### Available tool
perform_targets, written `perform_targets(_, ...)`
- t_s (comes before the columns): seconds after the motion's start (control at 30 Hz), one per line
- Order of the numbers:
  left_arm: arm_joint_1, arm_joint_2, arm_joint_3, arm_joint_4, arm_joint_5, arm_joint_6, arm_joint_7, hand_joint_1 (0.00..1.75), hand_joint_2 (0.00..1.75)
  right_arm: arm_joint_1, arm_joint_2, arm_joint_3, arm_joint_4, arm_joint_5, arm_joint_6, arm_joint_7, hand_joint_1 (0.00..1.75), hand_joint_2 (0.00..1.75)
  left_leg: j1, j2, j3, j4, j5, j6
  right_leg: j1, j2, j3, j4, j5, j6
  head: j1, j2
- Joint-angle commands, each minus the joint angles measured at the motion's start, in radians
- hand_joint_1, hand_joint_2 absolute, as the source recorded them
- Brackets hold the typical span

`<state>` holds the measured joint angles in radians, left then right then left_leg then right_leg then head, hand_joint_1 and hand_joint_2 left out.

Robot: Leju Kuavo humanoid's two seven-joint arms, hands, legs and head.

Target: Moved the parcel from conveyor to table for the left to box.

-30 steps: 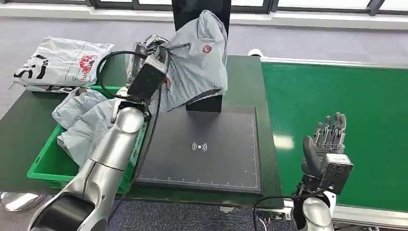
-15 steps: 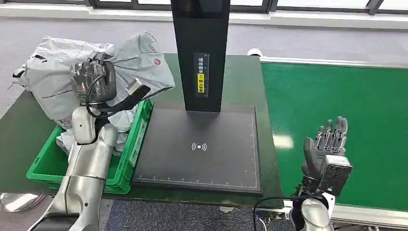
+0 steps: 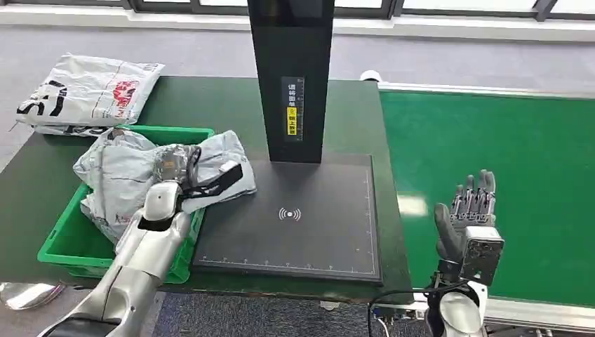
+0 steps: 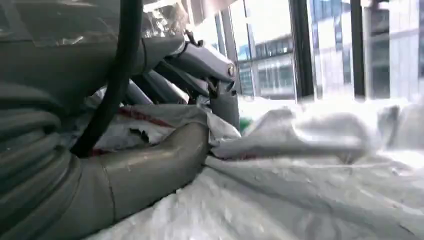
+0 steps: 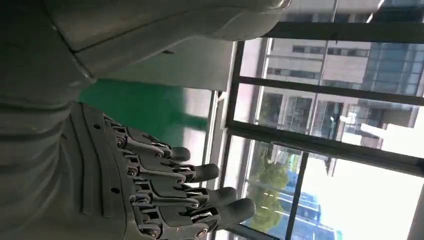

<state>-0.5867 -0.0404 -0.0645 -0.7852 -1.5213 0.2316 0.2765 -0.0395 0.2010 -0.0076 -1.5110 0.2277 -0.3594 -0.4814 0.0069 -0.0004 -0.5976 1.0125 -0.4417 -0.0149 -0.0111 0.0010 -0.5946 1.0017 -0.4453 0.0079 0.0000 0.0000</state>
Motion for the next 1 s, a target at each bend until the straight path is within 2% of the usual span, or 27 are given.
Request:
perform_targets(0.03,-0.078,0.029,0.014,0.198,0.015,0.051,0.086,0.00,1.75,-0.031,0.023,-0.068,0.070,0.006,0.019,0.010,0.00,1.75,0.000,0.000,0.003,-0.002,0.000,0.000,0.000,0.000,0.003,-0.001,0.000,0.000,0.000,0.000)
perform_targets(0.07,-0.101,0.024,0.074,0.205,0.049,0.147,0.075,0.00,0.00,-0.024,0.017,-0.059,0.066,0.003,0.016,0.013,0.00,1.75,0.000,0.001,0.003,-0.003,0.001,0.000,0.000,0.000,0.003,-0.002,0.001,-0.001,0.000,0.000)
perform_targets(0.1,-0.113,0.033,0.093,0.202,0.054,0.175,0.074,0.00,0.00,-0.025,0.013,-0.053,0.069,0.002,0.016,0.015,0.00,1.75,0.000,0.001,0.003,-0.002,0.000,0.000,0.001,0.000,0.003,-0.001,0.000,-0.001,0.000,0.000)
perform_targets(0.17,-0.130,0.067,0.131,0.182,0.028,0.321,0.109,0.00,0.00,-0.046,0.001,-0.025,0.093,0.000,0.026,0.024,0.00,1.75,0.001,0.001,0.003,-0.001,0.000,0.000,0.001,0.001,0.003,-0.001,0.001,-0.001,0.000,0.000)
perform_targets(0.27,-0.157,0.063,0.224,0.145,0.160,0.449,-0.061,0.00,0.00,-0.069,-0.011,0.004,0.113,-0.004,0.012,0.037,0.00,1.75,0.001,0.002,0.000,-0.001,0.002,-0.001,0.002,0.002,0.000,0.000,0.002,-0.001,0.000,0.000)
perform_targets(0.33,-0.159,0.060,0.229,0.125,0.174,0.467,-0.078,0.00,0.00,-0.070,-0.012,0.005,0.112,-0.003,0.013,0.037,0.00,1.75,0.002,0.002,-0.001,0.000,0.002,-0.003,0.003,0.002,-0.001,0.001,0.002,-0.003,0.000,0.000)
perform_targets(0.37,-0.140,0.039,0.261,0.038,0.215,0.467,-0.146,0.00,0.00,-0.074,-0.012,0.009,0.111,-0.004,0.012,0.038,0.00,1.75,0.001,0.001,0.000,-0.001,0.003,-0.003,0.003,0.001,-0.001,0.000,0.003,-0.004,0.000,0.000)
perform_targets(0.47,-0.123,0.003,0.320,-0.068,0.207,0.467,-0.212,0.00,0.00,-0.088,-0.013,0.021,0.120,-0.003,0.012,0.038,0.00,1.75,0.002,0.000,0.000,-0.002,0.004,-0.003,0.003,0.000,0.000,0.000,0.003,-0.004,0.000,0.000)
perform_targets(0.97,-0.122,-0.001,0.324,-0.072,0.210,0.467,-0.219,0.00,0.00,-0.087,-0.013,0.022,0.121,-0.003,0.010,0.038,0.00,1.75,0.001,-0.001,-0.001,-0.001,0.003,-0.004,0.002,-0.001,-0.001,0.001,0.002,-0.004,0.000,0.000)
perform_targets(1.0,-0.112,-0.030,0.376,-0.106,0.256,0.467,-0.302,0.00,0.00,-0.084,-0.016,0.026,0.123,0.002,0.000,0.033,0.00,1.75,0.001,-0.001,-0.001,-0.001,0.003,-0.004,0.002,-0.001,-0.001,0.001,0.002,-0.004,0.000,0.000)
